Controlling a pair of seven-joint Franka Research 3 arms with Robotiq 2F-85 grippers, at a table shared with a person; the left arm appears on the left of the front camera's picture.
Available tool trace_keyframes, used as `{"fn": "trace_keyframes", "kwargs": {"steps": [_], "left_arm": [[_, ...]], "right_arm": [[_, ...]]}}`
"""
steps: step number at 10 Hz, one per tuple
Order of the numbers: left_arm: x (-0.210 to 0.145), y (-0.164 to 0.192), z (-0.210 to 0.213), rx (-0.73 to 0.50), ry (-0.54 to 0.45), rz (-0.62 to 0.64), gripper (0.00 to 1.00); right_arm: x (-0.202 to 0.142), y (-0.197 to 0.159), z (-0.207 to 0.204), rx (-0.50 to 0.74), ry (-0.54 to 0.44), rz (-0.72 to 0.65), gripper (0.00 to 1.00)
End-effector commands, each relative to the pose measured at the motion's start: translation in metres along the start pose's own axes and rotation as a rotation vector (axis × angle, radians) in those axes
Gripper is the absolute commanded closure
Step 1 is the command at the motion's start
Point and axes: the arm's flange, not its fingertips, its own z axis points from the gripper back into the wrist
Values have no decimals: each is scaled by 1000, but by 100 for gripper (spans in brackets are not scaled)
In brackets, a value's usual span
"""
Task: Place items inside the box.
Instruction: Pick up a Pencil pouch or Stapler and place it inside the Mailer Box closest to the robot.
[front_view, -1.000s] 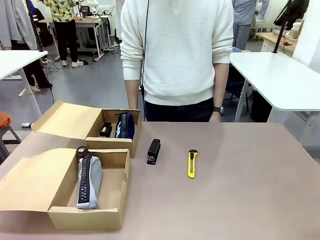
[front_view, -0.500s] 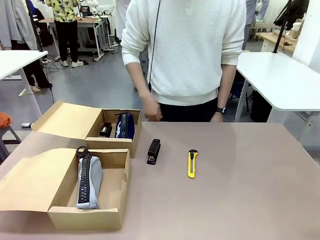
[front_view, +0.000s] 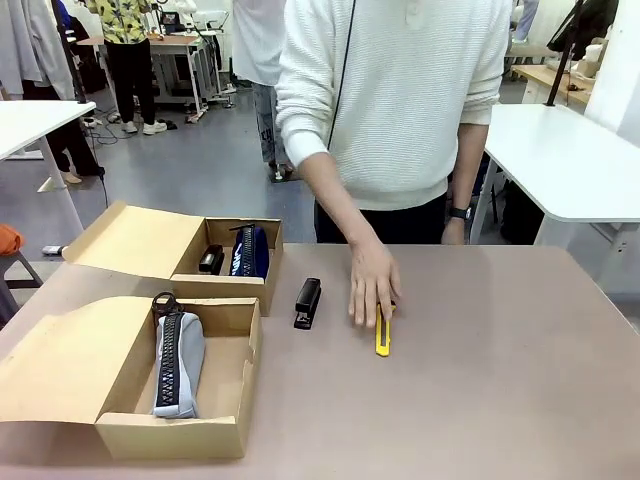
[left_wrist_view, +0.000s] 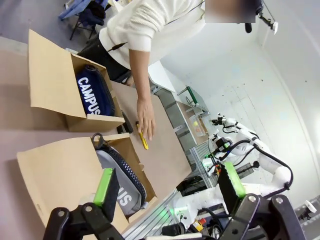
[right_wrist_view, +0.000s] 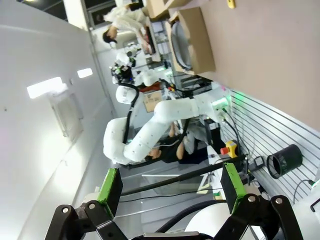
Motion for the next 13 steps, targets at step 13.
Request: {"fn": "trace_keyframes", "kwargs": {"steps": [13], "left_arm": [[1, -2, 0, -17, -15, -19, 0]], "right_arm": [[50, 94, -133, -520, -184, -50, 0]]}}
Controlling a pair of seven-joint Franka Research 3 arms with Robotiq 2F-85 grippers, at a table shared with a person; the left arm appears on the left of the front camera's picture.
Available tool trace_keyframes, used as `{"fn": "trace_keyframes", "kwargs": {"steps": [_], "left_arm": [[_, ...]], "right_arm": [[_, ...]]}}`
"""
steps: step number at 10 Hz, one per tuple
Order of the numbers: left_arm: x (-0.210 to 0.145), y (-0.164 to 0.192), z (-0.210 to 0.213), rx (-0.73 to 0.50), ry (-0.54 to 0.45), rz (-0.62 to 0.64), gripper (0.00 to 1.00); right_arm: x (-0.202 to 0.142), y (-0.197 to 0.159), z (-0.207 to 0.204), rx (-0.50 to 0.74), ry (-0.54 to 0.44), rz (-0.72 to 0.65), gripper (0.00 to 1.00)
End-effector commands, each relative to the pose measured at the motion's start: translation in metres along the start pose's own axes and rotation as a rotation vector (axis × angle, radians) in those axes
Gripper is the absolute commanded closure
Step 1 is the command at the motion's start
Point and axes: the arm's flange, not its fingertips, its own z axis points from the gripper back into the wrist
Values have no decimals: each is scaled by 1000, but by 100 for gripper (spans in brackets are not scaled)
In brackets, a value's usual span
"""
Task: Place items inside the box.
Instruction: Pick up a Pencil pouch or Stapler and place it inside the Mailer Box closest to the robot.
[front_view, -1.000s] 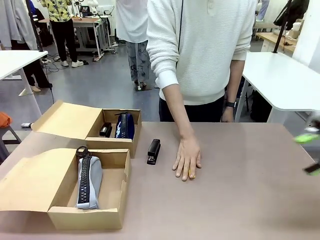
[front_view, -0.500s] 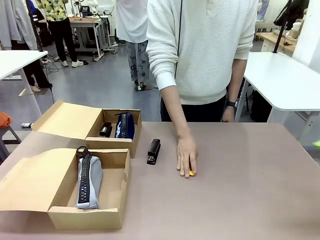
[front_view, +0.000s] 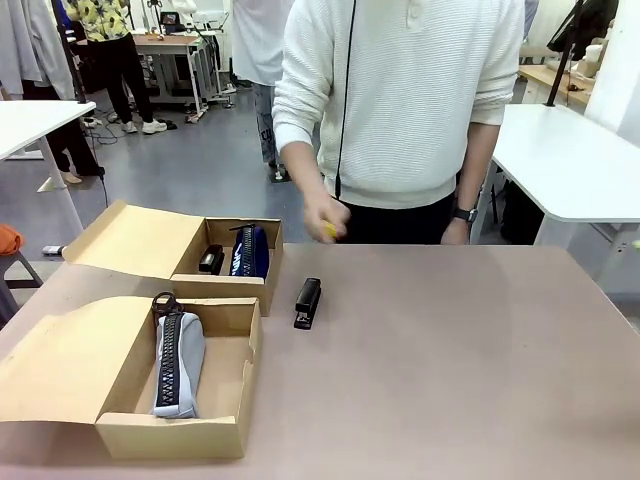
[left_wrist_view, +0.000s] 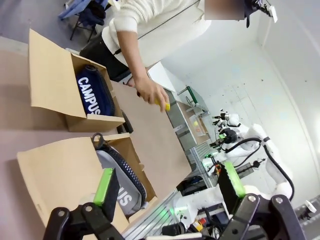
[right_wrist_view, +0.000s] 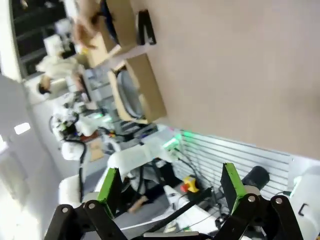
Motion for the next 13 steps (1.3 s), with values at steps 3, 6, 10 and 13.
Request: {"fn": "trace_keyframes", "kwargs": {"steps": [3, 6, 10, 13], "left_arm": [[1, -2, 0, -18, -17, -19, 0], [1, -2, 0, -18, -17, -19, 0], [1, -2, 0, -18, -17, -19, 0], [1, -2, 0, -18, -17, -19, 0]], "right_arm": [[11, 144, -231, -360, -96, 60, 0], [-36, 144, -247, -335, -61, 125, 0], [-36, 144, -247, -335, -61, 125, 0], [10, 217, -310, -562, -72, 260, 0]]}}
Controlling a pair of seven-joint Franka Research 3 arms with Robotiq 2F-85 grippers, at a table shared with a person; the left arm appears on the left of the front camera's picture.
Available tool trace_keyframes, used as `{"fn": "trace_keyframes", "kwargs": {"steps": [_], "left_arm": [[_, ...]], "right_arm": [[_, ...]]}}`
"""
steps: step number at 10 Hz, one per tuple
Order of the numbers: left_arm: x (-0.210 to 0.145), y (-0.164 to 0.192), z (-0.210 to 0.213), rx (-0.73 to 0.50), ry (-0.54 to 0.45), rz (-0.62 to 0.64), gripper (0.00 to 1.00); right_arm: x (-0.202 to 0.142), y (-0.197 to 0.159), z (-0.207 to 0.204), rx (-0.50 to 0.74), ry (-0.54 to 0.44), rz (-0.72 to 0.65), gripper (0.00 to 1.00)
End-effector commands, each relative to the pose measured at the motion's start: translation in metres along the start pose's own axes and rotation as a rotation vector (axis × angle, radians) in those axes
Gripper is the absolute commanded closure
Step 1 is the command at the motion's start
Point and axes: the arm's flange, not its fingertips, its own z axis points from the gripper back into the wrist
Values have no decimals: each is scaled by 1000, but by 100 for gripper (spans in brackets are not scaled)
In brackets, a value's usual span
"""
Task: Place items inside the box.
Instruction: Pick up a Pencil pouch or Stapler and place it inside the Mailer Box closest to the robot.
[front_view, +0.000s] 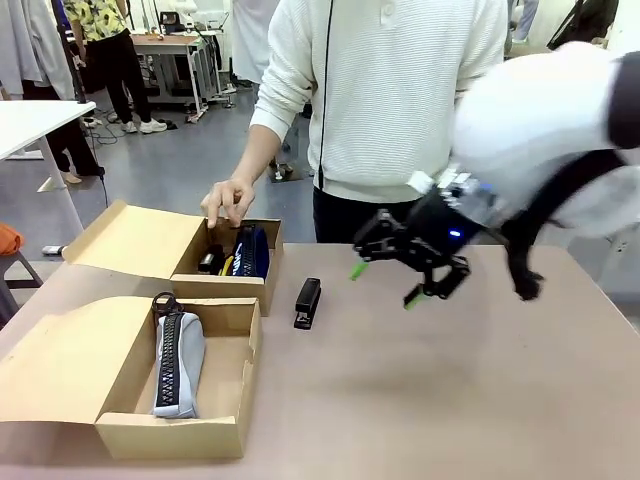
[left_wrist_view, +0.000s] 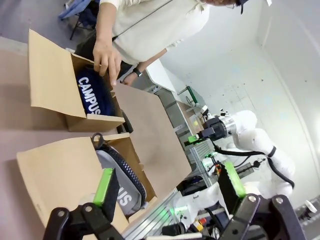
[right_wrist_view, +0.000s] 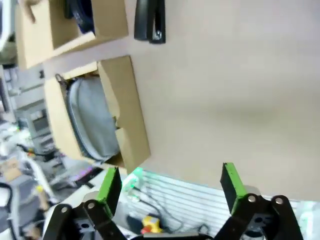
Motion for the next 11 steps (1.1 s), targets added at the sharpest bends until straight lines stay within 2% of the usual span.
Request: {"fn": "trace_keyframes", "kwargs": {"steps": [1, 3, 5, 8, 9, 11], "left_arm": [[1, -2, 1, -18, -17, -19, 0], [1, -2, 1, -18, -17, -19, 0], [1, -2, 1, -18, -17, -19, 0], [1, -2, 1, -18, -17, -19, 0], [1, -2, 1, -18, -17, -19, 0], [1, -2, 1, -18, -17, -19, 0]], "right_arm": [[77, 77, -38, -215, 8, 45, 0], [128, 114, -76, -382, 37, 42, 0], [158, 134, -127, -433, 68, 71, 0], [181, 132, -199, -455, 148, 32, 0], [185, 127, -214, -499, 163, 9, 0], [182, 119, -215, -533, 159, -16, 0]]}}
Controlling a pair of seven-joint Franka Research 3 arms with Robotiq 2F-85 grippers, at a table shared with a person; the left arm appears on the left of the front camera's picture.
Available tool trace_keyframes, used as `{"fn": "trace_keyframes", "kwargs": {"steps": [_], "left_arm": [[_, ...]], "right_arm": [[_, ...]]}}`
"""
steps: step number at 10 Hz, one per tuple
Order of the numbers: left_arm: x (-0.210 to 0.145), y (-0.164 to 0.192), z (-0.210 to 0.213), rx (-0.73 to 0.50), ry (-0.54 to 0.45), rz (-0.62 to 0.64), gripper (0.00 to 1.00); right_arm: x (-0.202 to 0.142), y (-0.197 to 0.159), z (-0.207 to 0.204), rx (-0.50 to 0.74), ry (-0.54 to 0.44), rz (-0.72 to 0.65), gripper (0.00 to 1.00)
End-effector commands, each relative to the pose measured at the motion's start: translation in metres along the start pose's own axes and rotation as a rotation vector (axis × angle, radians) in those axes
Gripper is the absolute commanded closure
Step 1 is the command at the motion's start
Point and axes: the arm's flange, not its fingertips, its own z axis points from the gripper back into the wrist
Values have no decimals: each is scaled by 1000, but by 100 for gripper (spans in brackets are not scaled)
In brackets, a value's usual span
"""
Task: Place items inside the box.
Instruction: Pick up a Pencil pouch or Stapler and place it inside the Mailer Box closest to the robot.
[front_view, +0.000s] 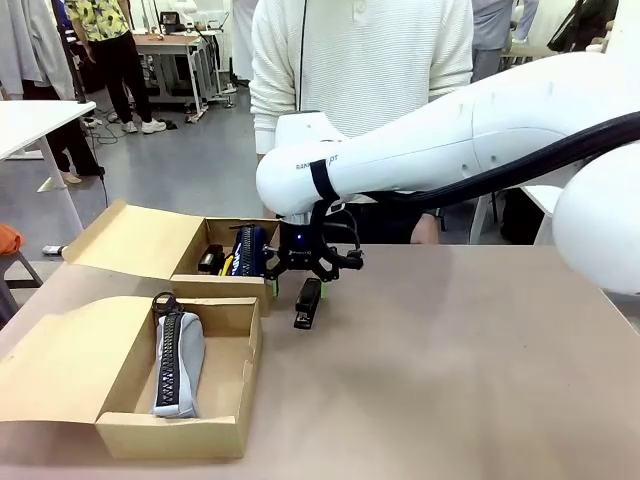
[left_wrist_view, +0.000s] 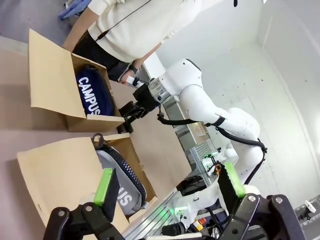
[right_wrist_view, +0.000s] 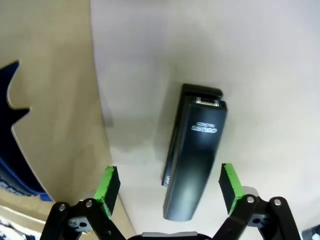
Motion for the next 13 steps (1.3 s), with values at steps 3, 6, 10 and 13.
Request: {"fn": "trace_keyframes", "kwargs": {"steps": [3, 6, 10, 13], "left_arm": [[0, -2, 0, -17, -17, -19, 0], [0, -2, 0, -17, -17, -19, 0], [0, -2, 0, -17, -17, -19, 0], [0, -2, 0, -17, -17, -19, 0]], "right_arm": [[2, -5, 5, -44, 3, -78, 0], [3, -10, 4, -39, 22, -109, 0], [5, -11, 1, -44, 55, -105, 61], [7, -6, -4, -59, 74, -92, 100]]}}
